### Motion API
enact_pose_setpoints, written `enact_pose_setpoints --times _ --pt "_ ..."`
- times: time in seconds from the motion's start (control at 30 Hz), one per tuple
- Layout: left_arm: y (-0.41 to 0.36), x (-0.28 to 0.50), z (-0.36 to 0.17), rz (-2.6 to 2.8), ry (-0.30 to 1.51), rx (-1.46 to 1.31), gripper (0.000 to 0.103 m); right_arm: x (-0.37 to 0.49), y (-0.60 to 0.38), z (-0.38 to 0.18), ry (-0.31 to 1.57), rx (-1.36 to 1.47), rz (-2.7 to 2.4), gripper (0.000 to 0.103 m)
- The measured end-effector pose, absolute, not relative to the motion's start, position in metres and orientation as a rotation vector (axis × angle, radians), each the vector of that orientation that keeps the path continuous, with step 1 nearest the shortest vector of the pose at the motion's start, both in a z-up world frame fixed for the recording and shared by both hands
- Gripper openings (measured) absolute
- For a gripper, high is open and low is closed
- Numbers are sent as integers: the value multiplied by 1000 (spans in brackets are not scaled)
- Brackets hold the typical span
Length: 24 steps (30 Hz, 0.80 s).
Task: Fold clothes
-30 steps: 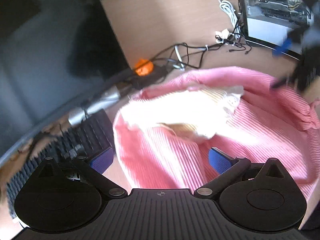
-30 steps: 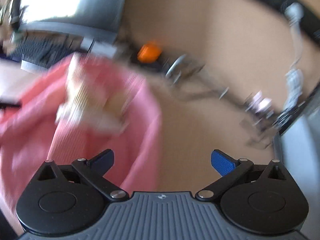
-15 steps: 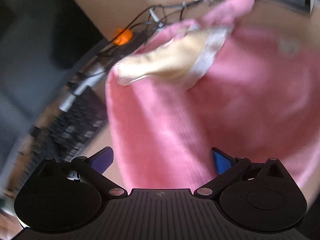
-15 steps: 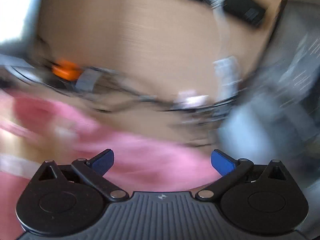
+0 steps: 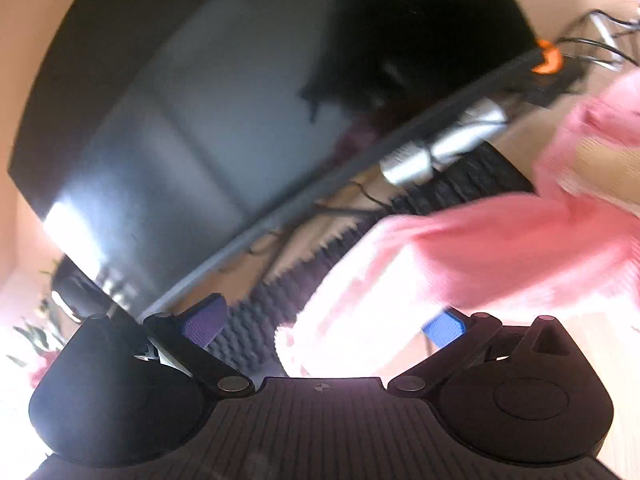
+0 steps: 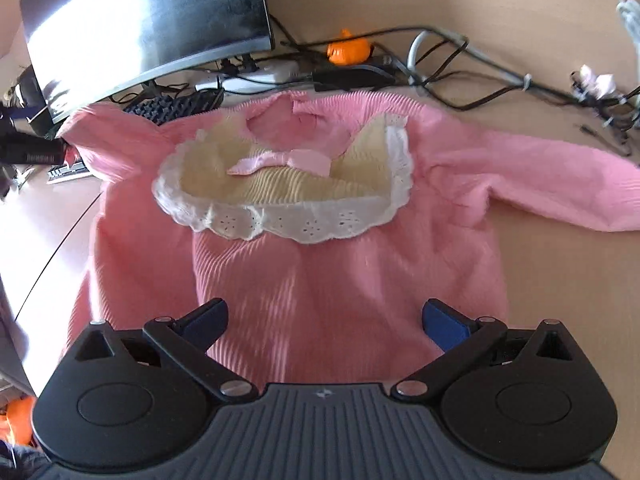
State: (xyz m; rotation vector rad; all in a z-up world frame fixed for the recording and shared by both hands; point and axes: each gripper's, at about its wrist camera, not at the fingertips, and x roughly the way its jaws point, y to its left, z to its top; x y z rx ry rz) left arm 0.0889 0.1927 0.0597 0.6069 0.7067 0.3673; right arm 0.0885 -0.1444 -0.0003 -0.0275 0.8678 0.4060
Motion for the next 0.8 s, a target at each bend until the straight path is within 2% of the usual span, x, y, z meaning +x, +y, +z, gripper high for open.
enact_pose_setpoints --times 0.23,0.4,0.53,0.8 --pt "168 -1 65 45 625 309 103 25 -175 20 851 -304 401 103" --pt "125 -44 62 -111 671 204 103 -4 -160 11 913 -341 494 103" --pt "89 -72 48 -210 746 309 103 -11 -143 7 900 -365 558 103" --pt "9 -89 14 -265 757 709 103 -16 -151 13 829 -364 618 103"
